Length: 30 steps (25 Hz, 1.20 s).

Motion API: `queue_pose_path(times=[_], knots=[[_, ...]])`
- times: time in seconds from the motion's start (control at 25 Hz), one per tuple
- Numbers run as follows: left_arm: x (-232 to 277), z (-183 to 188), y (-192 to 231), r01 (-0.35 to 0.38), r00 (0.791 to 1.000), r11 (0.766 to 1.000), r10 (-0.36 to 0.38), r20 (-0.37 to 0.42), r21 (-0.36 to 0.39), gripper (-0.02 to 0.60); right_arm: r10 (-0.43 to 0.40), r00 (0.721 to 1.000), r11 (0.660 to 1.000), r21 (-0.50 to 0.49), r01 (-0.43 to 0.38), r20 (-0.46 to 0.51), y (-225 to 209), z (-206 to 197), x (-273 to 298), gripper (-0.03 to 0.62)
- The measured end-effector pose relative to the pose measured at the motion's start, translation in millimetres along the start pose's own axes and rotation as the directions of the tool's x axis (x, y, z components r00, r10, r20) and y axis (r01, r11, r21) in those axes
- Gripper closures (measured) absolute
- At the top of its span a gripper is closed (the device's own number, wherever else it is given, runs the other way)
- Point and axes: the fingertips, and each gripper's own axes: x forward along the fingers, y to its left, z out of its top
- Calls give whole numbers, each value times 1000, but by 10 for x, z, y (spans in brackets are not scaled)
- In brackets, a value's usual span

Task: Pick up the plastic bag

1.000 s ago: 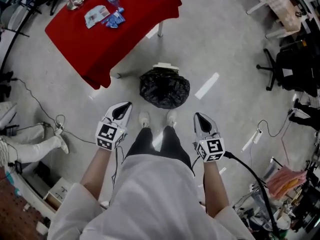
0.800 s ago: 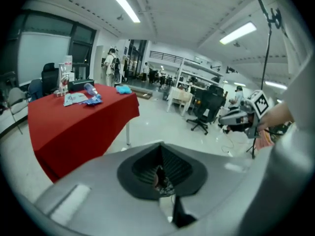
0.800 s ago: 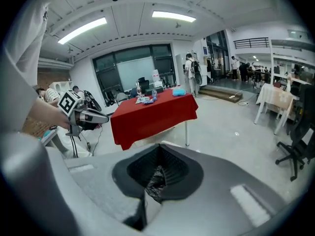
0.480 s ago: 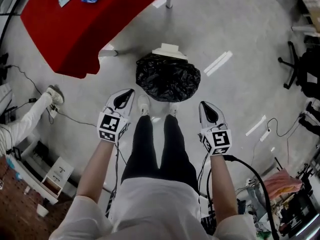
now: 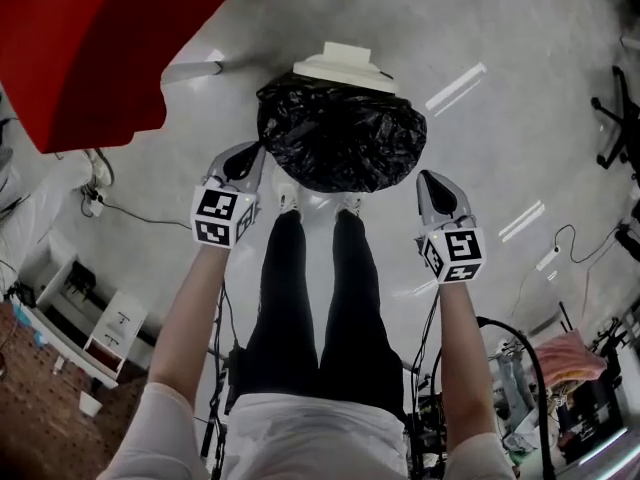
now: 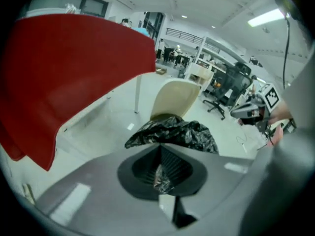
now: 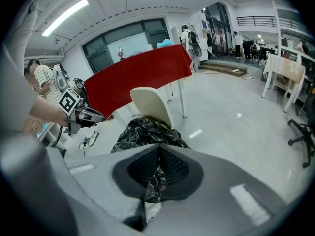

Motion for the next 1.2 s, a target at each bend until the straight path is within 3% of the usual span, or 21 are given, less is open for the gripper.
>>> queue_pose_path(times=[0.08,0.16,0.28,0.36,0.48,0.6,0.68,0.72,0.8,0.84,0.88,1.0,1.2], knots=[[214,-209,160,-19,999,999,17,-28,-51,575,3,1000,1000,18,-2,-24,-101,-202,206,589],[405,-400,339,-46,998,992,39,-57,-118,567,7,999,999,54,-5,-51,-214,-404,399,537],[639,-695,568,-77,993,964,50,-110,-254,466,-10,996,994,105,19,-93,-408,-693,628,489],[762,-869,679,-84,990,941,41,-135,-327,434,-24,993,987,157,42,-119,-536,-867,756,429],[973,-1035,753,-49,989,916,-11,-147,-397,352,-21,990,959,276,59,-141,-715,-1093,953,365],[1140,-1200,769,-11,984,900,-69,-167,-435,301,42,987,929,370,18,-153,-742,-1273,1105,322],[1207,-1251,750,26,981,874,-114,-154,-486,306,105,983,912,410,-35,-149,-674,-1326,1171,323],[1241,-1249,731,47,981,862,-135,-141,-504,346,129,981,906,419,-57,-145,-639,-1336,1203,337],[1285,-1235,731,44,981,872,-129,-143,-487,459,145,979,909,409,-75,-143,-595,-1338,1250,470],[1279,-1233,747,21,982,889,-103,-156,-457,558,143,979,914,398,-75,-142,-577,-1328,1248,548],[1253,-1231,749,-1,983,905,-78,-168,-425,575,138,980,920,386,-75,-141,-555,-1310,1225,592],[1101,-1174,673,-24,983,933,-42,-176,-358,577,128,984,929,363,-74,-126,-484,-1220,1097,592],[671,-834,481,-18,990,953,-25,-139,-301,577,109,989,948,309,-75,-97,-376,-879,775,592]])
